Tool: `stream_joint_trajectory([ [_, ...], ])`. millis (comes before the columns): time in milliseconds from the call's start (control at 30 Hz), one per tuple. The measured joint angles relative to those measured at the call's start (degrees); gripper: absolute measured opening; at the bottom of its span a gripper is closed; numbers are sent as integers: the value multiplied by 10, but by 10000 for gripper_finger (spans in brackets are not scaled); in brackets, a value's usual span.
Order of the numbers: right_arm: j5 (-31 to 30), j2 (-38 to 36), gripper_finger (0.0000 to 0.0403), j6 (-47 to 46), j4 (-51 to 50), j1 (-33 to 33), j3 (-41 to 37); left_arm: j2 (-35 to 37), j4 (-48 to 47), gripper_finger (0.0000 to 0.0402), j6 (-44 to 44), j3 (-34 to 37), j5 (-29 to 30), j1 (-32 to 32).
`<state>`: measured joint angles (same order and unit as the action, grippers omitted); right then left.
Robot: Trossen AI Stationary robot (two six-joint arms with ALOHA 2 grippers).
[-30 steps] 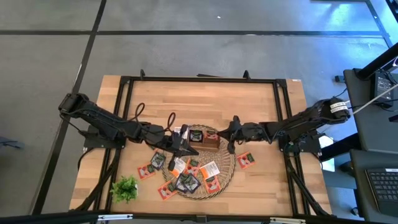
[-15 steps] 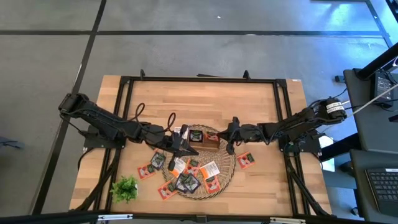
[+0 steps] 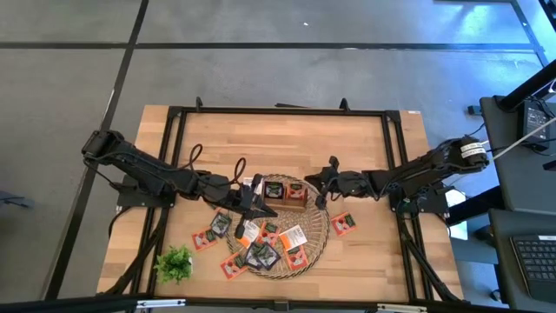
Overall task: Pick & Place Tea
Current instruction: Put the orange tea bag into the right slot of the wooden organizer
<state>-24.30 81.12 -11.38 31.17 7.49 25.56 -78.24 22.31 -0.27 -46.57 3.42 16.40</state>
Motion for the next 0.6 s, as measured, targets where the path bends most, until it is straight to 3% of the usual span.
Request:
stream_joint_trajectory([
  [67,18,-27,28,0,-11,1,0,0,-1,11,0,0,0,0],
  [200,110,-89,32,-7,-71,13,0,-2,0,12,0,0,0,0],
  [333,199,-135,68,-82,-144,38,1,-26,3,9,-5,-1,2,0],
  [500,180,-156,136,-138,-248,84,1,-108,-3,3,-9,-32,30,-25],
  [600,132,-156,170,-177,-333,111,32,-164,3,3,-11,-81,-4,-45],
])
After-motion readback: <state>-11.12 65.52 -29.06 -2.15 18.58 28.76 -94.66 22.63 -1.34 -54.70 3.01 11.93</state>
